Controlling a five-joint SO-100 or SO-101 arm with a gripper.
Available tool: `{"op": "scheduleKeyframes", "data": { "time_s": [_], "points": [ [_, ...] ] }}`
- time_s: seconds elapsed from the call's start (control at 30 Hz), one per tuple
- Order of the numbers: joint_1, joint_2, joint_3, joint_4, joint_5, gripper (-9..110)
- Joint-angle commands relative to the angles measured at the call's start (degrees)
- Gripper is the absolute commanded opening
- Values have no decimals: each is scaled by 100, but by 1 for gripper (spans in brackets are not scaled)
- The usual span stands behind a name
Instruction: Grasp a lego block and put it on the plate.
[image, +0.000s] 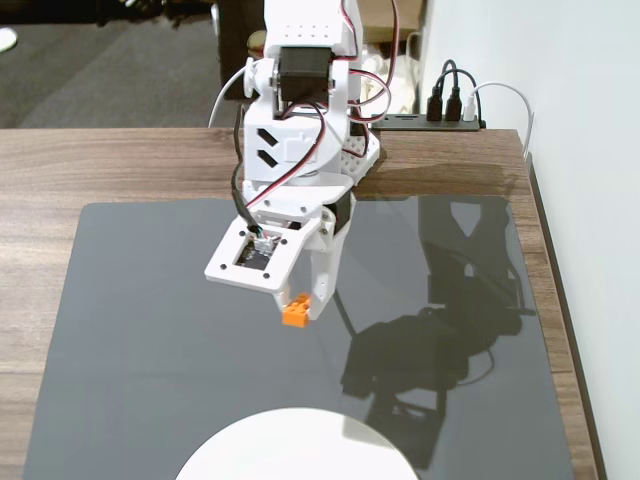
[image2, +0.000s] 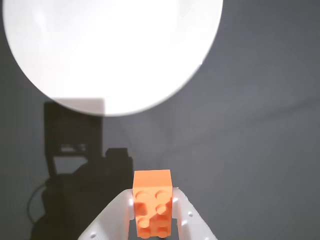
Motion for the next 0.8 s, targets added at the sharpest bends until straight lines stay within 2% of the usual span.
{"op": "scheduleKeyframes", "data": {
  "time_s": [0.0, 0.43, 0.77],
  "points": [
    [18, 88, -352, -334, -220, 4],
    [97, -255, -949, -1652, -773, 4],
    [0, -1397, -2206, -1705, -773, 4]
  ]
}}
